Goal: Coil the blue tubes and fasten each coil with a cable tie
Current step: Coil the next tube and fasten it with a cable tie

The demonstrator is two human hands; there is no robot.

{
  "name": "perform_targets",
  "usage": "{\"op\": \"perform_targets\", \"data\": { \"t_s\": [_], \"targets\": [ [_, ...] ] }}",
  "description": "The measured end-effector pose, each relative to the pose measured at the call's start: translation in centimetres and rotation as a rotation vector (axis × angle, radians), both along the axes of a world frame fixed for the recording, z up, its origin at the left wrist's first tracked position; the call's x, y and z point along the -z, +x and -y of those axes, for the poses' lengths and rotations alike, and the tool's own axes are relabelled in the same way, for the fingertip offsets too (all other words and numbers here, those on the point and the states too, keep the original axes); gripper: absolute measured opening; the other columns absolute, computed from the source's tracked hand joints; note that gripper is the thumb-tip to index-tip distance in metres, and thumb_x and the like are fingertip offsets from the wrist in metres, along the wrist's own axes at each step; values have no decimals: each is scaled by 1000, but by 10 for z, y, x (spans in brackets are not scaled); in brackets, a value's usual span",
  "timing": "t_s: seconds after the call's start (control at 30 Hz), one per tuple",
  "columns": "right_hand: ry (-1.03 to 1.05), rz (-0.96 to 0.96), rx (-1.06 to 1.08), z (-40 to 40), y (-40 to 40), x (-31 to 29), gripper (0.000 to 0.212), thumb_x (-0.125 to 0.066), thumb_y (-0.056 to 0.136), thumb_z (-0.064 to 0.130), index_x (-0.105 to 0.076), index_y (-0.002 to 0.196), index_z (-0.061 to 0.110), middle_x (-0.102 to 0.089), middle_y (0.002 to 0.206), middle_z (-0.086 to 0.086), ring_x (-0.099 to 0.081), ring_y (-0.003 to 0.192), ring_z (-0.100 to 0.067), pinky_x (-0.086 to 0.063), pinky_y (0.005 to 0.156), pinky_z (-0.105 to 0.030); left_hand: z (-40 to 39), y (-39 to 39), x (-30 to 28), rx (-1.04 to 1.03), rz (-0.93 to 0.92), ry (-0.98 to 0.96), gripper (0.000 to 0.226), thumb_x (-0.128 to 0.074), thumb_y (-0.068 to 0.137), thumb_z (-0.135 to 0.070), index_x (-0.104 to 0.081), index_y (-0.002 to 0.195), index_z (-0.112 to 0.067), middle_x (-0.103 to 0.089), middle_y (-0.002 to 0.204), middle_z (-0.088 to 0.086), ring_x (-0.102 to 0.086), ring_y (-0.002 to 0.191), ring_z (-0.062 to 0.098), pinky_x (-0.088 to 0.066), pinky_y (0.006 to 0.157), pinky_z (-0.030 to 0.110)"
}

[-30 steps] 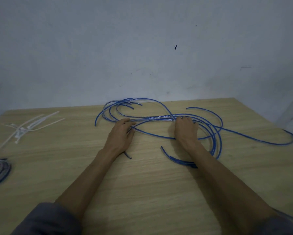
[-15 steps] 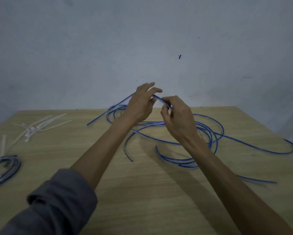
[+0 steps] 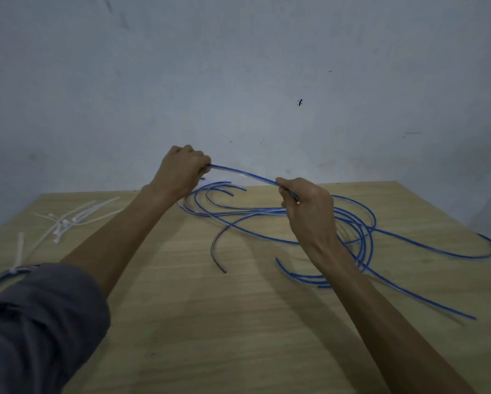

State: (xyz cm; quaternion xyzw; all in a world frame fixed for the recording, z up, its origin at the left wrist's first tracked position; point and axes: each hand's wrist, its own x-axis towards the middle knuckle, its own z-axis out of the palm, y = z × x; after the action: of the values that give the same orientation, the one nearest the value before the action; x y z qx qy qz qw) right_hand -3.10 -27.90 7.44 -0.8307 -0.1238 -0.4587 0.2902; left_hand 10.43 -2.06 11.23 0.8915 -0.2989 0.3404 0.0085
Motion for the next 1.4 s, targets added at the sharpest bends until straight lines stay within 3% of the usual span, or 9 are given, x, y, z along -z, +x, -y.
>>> {"op": "perform_targets", "data": {
  "t_s": [0.53, 0.63, 0.83, 0.93, 1.0, 1.13, 1.23, 1.3, 1.4],
  "targets": [
    [167, 138, 103, 20, -3, -10, 20, -59, 99, 7, -74, 113, 7, -71, 93, -6, -69, 61, -16, -56, 59, -37, -75, 7, 20, -244, -38, -113, 16, -64, 97, -24, -69, 92, -10, -68, 82, 10, -64, 81, 35, -45, 55, 38],
    [198, 154, 127, 18, -1, -6, 18, -58, 100, 9, -72, 111, 7, -69, 96, -5, -67, 60, -13, -55, 59, -35, -76, 13, 16, -263, -81, -211, 15, -64, 96, -20, -66, 92, -6, -66, 87, 14, -63, 81, 38, -40, 59, 37],
    [126, -38, 118, 2, -1, 10, 14, -60, 96, 8, -65, 109, 10, -69, 99, -2, -59, 69, -14, -50, 69, -35, -72, 19, 1, -227, -22, -377, 24, -59, 99, -25, -64, 88, -5, -65, 74, 17, -61, 69, 37, -42, 57, 40],
    [155, -224, 34, -14, 1, 9, 22, -63, 97, 22, -62, 119, 16, -69, 98, 3, -54, 60, -4, -47, 67, -31, -62, 16, -9, -159, 31, -497, 28, -56, 100, -31, -67, 89, -8, -65, 72, 16, -61, 67, 34, -41, 57, 39],
    [205, -304, -51, -27, 6, 0, 29, -64, 97, 36, -61, 121, 20, -68, 91, 7, -59, 62, -9, -50, 65, -34, -52, 12, -17, -162, 54, -581, 28, -55, 100, -37, -71, 96, -15, -66, 79, 15, -61, 77, 32, -37, 61, 35],
    [263, -405, -209, -55, 23, -19, 26, -63, 95, 42, -66, 106, 19, -70, 83, 5, -67, 70, -15, -58, 70, -45, -28, -1, -39, -161, 154, -685, 30, -53, 98, -45, -74, 103, -24, -65, 88, 10, -59, 87, 22, -30, 66, 28],
    [226, -462, -258, -74, 33, -18, 25, -56, 101, 34, -67, 93, 14, -72, 81, 0, -67, 66, -16, -57, 73, -47, -19, -11, -58, -69, 301, -669, 26, -56, 97, -38, -75, 102, -21, -72, 88, 4, -61, 89, 23, -40, 66, 33],
    [215, -452, -250, -83, 36, -14, 25, -52, 104, 32, -66, 95, 13, -70, 88, -3, -67, 71, -21, -56, 75, -47, -16, -18, -67, -11, 332, -657, 26, -56, 97, -36, -75, 102, -20, -74, 91, 1, -62, 91, 23, -46, 69, 36],
    [208, -532, -253, -91, 39, -9, 26, -56, 102, 35, -63, 114, 14, -65, 111, -6, -64, 93, -23, -53, 87, -43, -10, -25, -71, 47, 179, -650, 29, -54, 95, -40, -76, 100, -22, -74, 90, -2, -65, 85, 20, -51, 72, 37]
  ]
}}
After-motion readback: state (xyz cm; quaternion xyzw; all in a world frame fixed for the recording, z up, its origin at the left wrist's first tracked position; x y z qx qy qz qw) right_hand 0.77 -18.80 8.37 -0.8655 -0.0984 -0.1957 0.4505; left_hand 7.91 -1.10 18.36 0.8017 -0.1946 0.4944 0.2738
